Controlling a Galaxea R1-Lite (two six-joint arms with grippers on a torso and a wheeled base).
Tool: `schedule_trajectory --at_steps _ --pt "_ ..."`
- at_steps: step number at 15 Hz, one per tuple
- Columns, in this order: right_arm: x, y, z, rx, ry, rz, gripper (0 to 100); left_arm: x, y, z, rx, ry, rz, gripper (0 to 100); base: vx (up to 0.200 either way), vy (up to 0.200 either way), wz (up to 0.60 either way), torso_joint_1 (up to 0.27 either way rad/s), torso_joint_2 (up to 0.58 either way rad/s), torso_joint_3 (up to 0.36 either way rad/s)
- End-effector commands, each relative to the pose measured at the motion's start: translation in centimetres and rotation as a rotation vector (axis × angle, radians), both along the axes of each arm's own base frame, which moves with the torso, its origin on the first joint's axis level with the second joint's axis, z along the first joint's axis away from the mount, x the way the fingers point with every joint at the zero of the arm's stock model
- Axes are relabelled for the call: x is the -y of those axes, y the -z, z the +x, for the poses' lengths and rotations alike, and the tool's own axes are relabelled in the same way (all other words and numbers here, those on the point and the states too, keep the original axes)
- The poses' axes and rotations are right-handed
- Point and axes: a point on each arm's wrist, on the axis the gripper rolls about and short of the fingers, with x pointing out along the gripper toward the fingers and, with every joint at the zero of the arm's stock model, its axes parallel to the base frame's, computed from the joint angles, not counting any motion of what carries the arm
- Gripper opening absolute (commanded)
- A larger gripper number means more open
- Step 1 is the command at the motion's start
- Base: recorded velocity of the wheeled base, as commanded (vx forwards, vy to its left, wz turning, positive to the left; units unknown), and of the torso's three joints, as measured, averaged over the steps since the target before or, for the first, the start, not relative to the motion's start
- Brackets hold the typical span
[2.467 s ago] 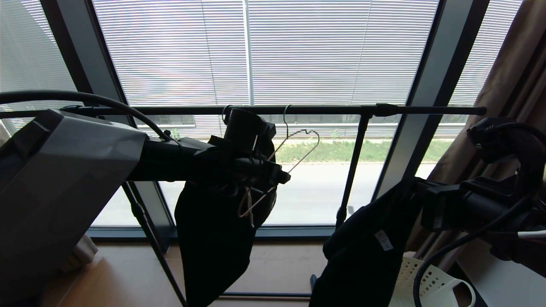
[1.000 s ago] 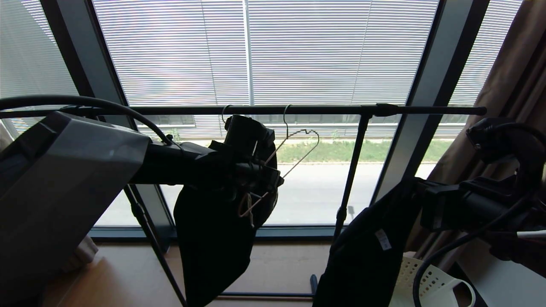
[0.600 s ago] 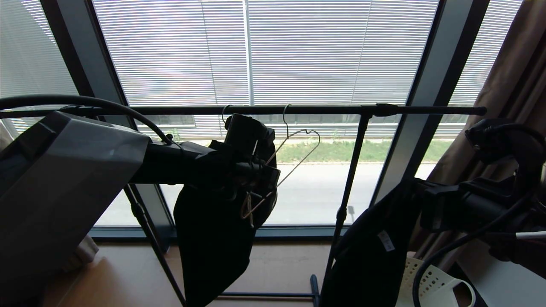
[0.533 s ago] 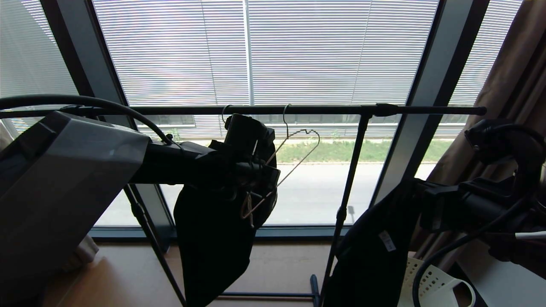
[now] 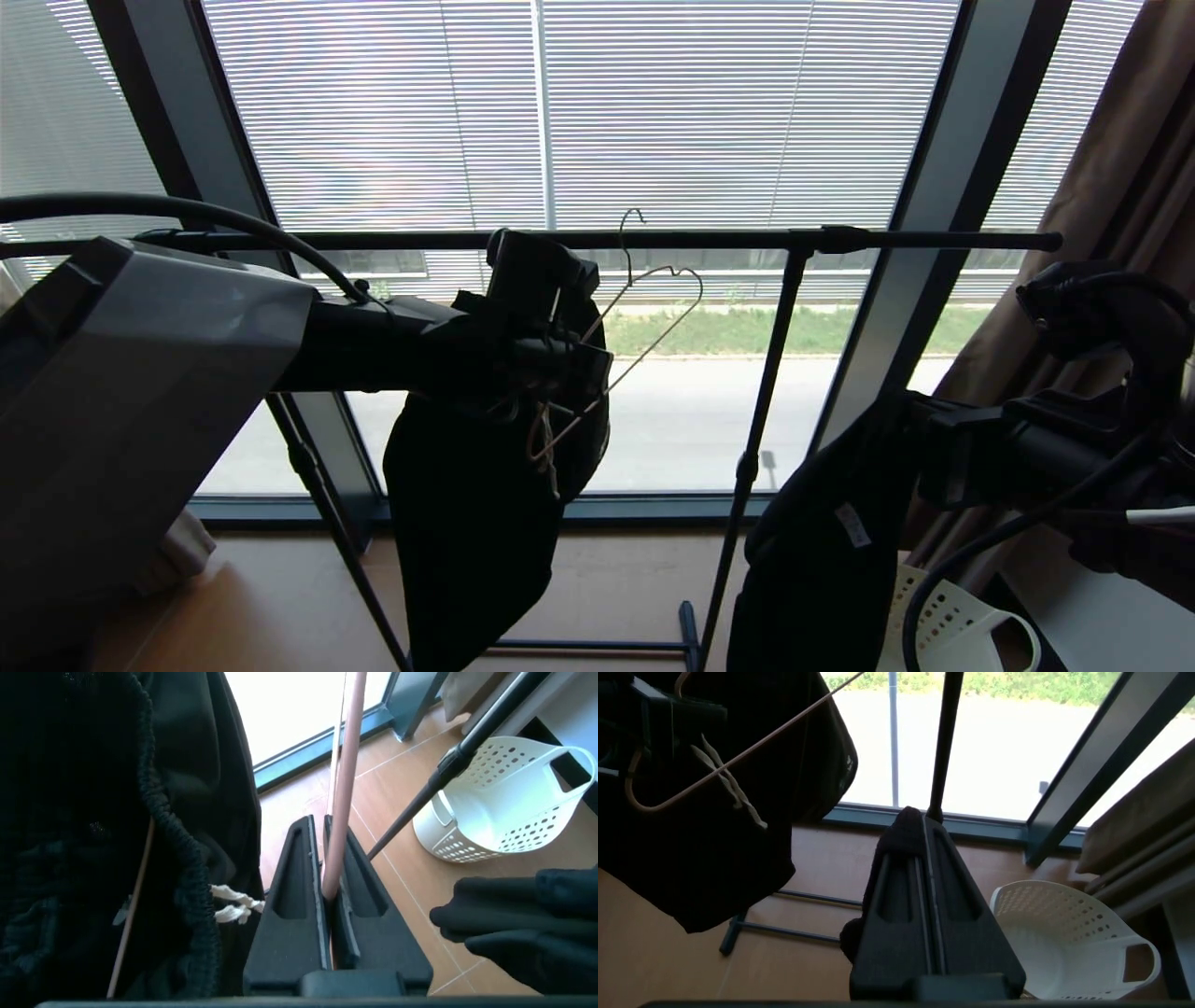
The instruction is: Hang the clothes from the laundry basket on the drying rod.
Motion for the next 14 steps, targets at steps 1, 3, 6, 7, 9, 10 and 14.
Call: schedule_trajectory --at_steps 1,3,6,7,9,10,14 --pt "-0.1 0.0 0.0 -0.001 -0.002 0.000 0 0.0 -0.2 0.0 0.006 -0.007 0.000 0 0.000 0.000 0.00 0.000 0.00 0.000" --pt "0.0 0.0 0.0 -0.001 -0.001 0.000 0 -0.1 -0.2 0.0 0.007 -0.009 0.001 0 0.000 0.000 0.00 0.000 0.00 0.000" --pt "0.0 0.0 0.0 -0.001 -0.001 0.000 0 0.0 -0.2 -0.1 0.005 -0.009 0.001 0 0.000 0.000 0.00 0.000 0.00 0.000" --pt "0.0 0.0 0.0 0.000 0.001 -0.001 0 -0.1 -0.2 -0.1 0.004 -0.009 0.002 0 0.000 0.000 0.00 0.000 0.00 0.000" --pt "-0.1 0.0 0.0 -0.001 -0.002 0.000 0 -0.2 -0.7 -0.5 0.010 -0.007 -0.002 0 0.000 0.000 0.00 0.000 0.00 0.000" --pt "-0.1 0.0 0.0 -0.001 -0.002 0.000 0 -0.2 -0.7 -0.7 0.006 -0.006 0.000 0 0.000 0.000 0.00 0.000 0.00 0.000" --pt "-0.1 0.0 0.0 0.000 -0.001 -0.001 0 -0.6 -0.9 -1.2 0.001 -0.006 0.003 0 0.000 0.000 0.00 0.000 0.00 0.000"
